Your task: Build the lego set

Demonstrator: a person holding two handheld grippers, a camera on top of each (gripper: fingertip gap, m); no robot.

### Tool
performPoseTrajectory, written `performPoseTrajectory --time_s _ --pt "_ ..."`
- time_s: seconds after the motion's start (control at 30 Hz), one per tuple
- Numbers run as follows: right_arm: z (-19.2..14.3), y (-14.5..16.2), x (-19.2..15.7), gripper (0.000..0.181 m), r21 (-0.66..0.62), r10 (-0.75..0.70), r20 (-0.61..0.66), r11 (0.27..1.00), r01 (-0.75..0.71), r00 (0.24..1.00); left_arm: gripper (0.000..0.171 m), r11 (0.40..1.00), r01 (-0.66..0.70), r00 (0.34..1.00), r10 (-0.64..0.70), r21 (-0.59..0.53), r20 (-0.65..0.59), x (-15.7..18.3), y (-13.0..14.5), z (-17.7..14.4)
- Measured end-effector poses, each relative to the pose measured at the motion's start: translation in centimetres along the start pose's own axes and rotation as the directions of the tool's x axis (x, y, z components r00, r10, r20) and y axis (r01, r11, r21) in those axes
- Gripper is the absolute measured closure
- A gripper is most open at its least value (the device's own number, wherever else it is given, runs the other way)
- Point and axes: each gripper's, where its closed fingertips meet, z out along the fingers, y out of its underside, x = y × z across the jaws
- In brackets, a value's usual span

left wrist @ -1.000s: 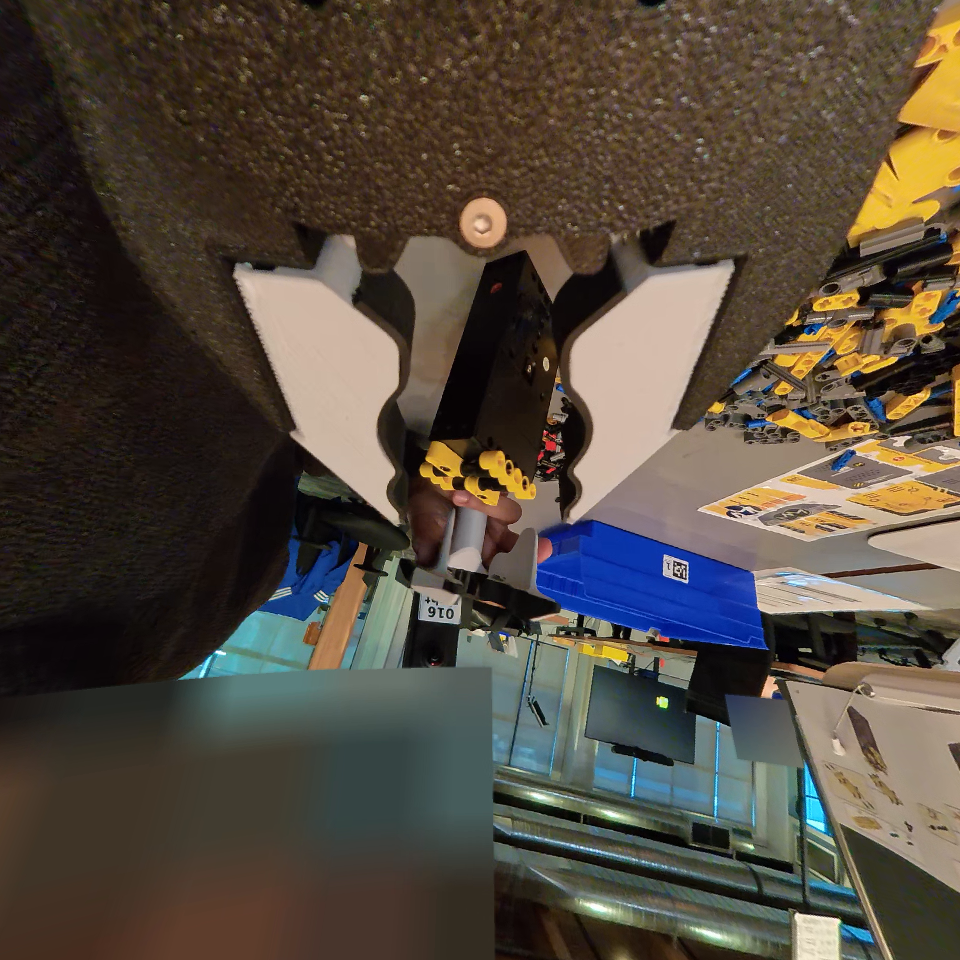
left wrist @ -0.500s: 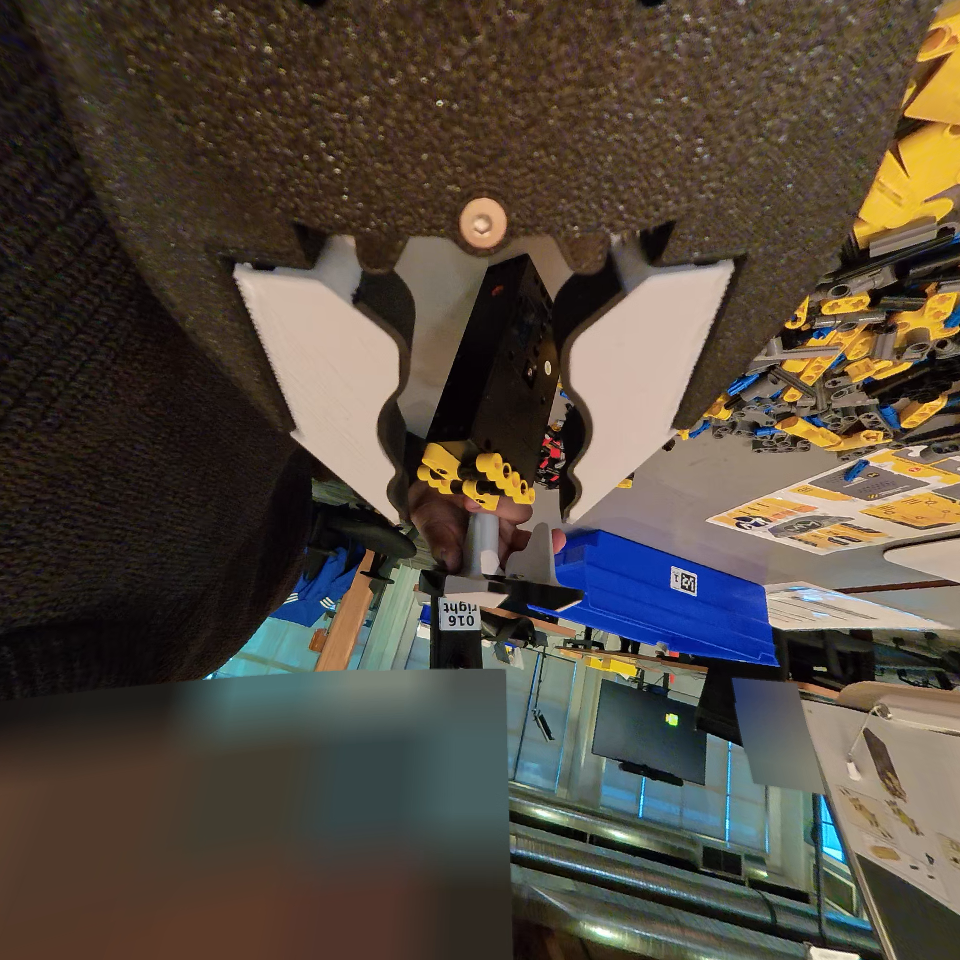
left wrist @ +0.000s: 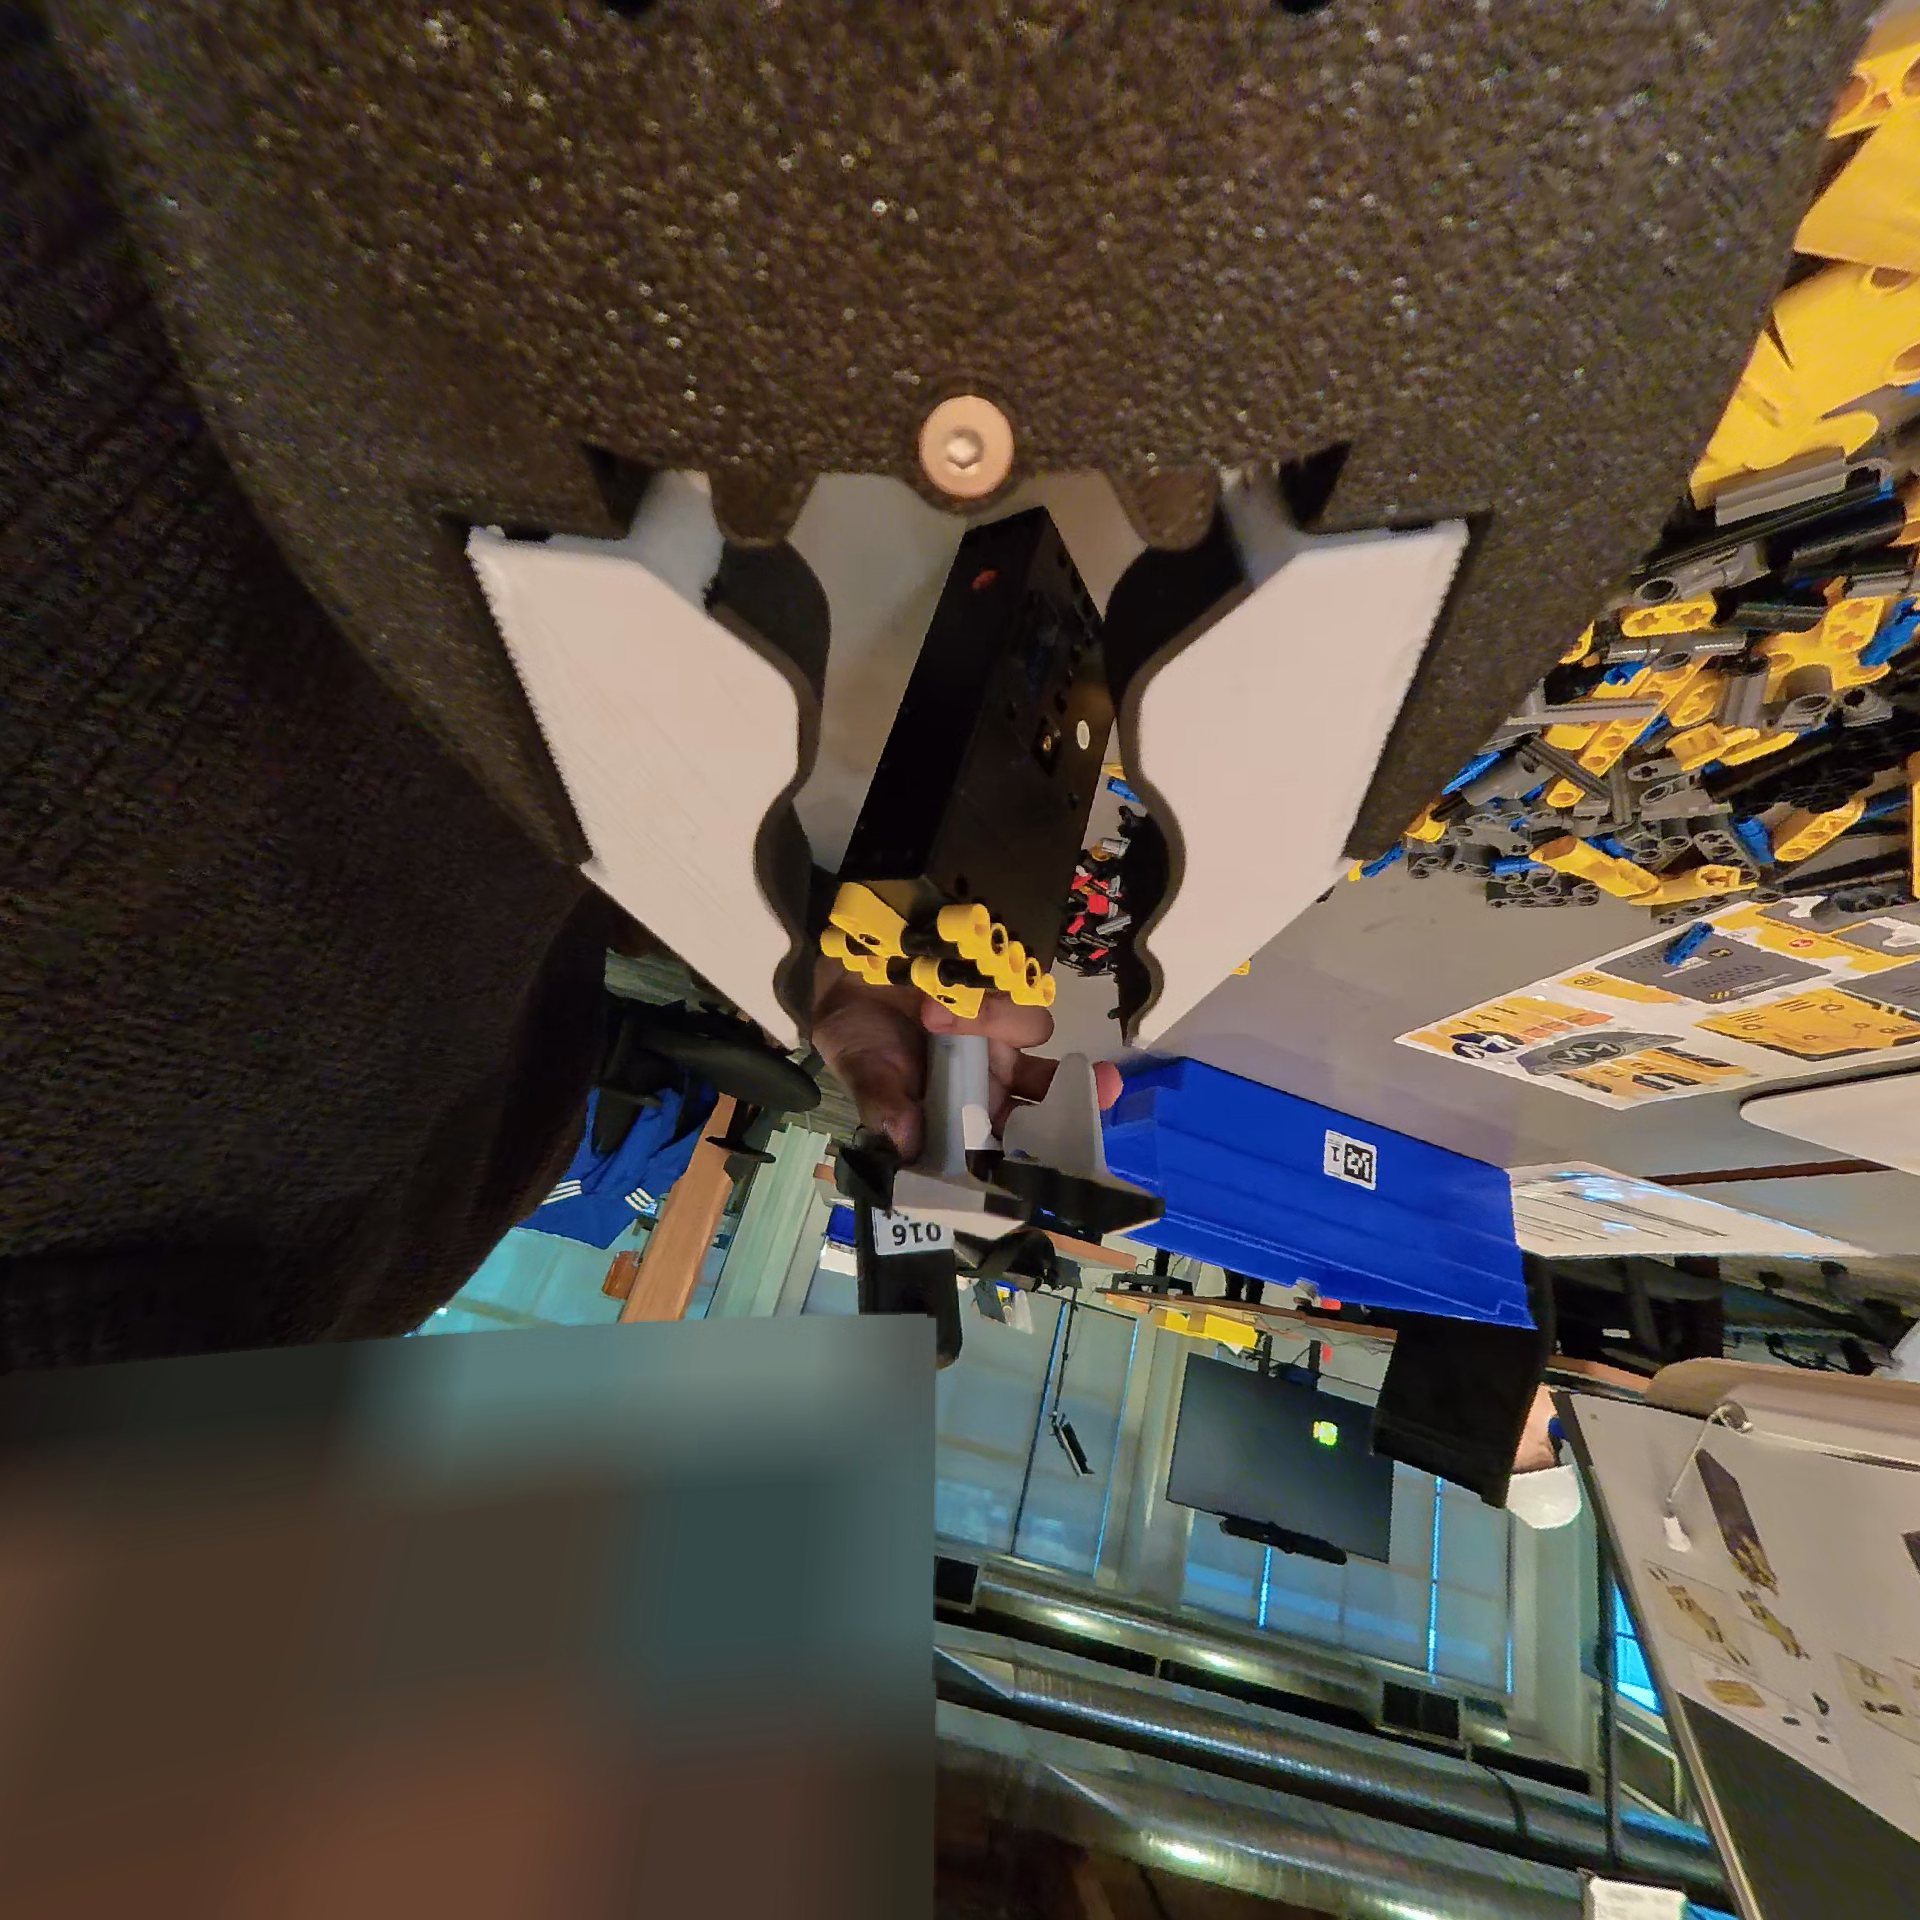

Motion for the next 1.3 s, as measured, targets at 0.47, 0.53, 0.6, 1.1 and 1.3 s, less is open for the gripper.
performPoseTrajectory --time_s 0.47,0.53,0.6,1.1,1.3 --pt "0.2 0.5 -0.2 0.142 -0.035 -0.086 -0.025 0.996 0.085 0.996 0.114 1.000 -0.003 1.000 0.003 -0.007 -0.002 0.0 0.1 0.1" --pt "0.2 0.5 -0.3 0.141 -0.030 -0.088 -0.017 0.996 0.088 0.996 0.114 1.000 -0.005 1.000 0.005 -0.006 0.000 0.0 0.1 0.1" --pt "0.2 0.3 -0.8 0.141 -0.018 -0.092 0.002 0.996 0.093 0.996 0.114 1.000 -0.006 1.000 0.006 -0.005 0.001 0.0 0.1 0.1" --pt "0.2 -0.5 -3.9 0.142 0.044 -0.282 0.082 0.959 0.279 0.956 0.114 0.958 -0.156 0.982 0.124 0.240 0.143 -0.8 -4.4 -3.2" --pt "0.7 1.5 -6.4 0.141 0.012 -0.433 0.171 0.899 0.438 0.885 0.114 0.971 -0.180 0.974 0.153 0.159 0.169 -1.3 -3.3 -2.3"
